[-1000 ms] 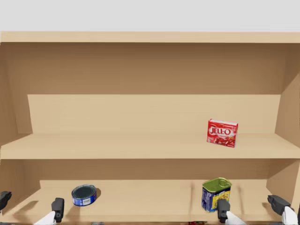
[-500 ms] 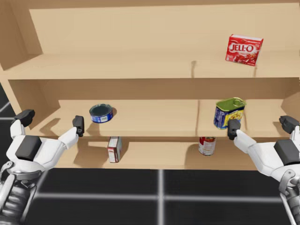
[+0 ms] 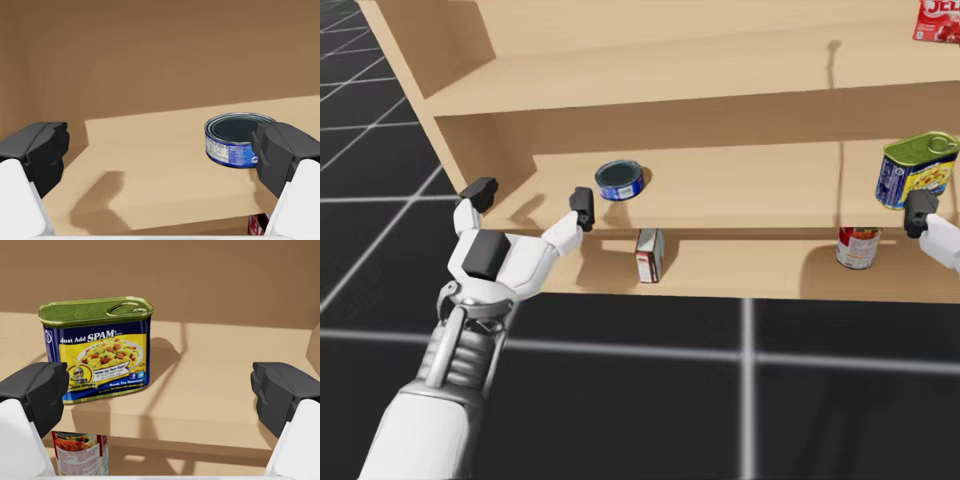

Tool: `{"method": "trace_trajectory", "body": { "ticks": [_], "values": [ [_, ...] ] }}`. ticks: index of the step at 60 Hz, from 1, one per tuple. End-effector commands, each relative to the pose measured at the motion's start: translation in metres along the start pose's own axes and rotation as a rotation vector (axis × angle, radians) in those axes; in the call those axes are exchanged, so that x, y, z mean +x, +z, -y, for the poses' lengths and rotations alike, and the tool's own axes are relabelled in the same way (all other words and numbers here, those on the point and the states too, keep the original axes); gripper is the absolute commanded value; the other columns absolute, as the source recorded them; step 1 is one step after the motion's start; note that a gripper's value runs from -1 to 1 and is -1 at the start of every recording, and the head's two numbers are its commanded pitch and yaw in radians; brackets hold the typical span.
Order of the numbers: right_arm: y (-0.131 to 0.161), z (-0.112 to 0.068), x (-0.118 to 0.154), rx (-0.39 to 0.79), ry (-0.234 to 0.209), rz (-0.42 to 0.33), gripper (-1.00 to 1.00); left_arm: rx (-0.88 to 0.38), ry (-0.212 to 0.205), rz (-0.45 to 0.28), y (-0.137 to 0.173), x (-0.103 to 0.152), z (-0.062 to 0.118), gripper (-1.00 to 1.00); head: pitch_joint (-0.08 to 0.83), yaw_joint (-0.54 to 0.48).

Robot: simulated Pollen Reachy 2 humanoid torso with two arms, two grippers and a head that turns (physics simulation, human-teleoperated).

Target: Look through the shelves, find the pudding box, and take it.

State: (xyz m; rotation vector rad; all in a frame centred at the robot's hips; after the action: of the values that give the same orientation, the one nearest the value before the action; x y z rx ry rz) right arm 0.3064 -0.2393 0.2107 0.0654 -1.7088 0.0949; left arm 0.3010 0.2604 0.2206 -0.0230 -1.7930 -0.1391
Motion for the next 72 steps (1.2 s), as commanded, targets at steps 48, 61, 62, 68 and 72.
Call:
{"method": "trace_trajectory", "body": {
  "ticks": [48, 61, 62, 68, 72],
  "values": [
    [-0.003, 0.004, -0.003, -0.020, 0.001, 0.005, -1.00, -0.193, 0.259, -0.325, 0.059, -0.050, 0.088, -1.00, 0.576, 0.23],
    [-0.003, 0.005, -0.002, -0.021, 0.003, 0.007, -1.00, -0.171, 0.215, -0.357, 0.031, -0.066, 0.100, -1.00, 0.579, 0.23],
    [-0.003, 0.005, -0.002, -0.021, 0.003, 0.007, -1.00, -0.171, 0.210, -0.362, 0.029, -0.067, 0.101, -1.00, 0.579, 0.23],
    [-0.003, 0.005, -0.003, -0.021, 0.004, 0.005, -1.00, -0.158, 0.174, -0.375, 0.014, -0.075, 0.105, -1.00, 0.580, 0.23],
    [-0.003, 0.005, -0.003, -0.021, 0.002, 0.004, -1.00, -0.153, 0.170, -0.383, 0.004, -0.078, 0.108, -1.00, 0.581, 0.23]
  ]
}}
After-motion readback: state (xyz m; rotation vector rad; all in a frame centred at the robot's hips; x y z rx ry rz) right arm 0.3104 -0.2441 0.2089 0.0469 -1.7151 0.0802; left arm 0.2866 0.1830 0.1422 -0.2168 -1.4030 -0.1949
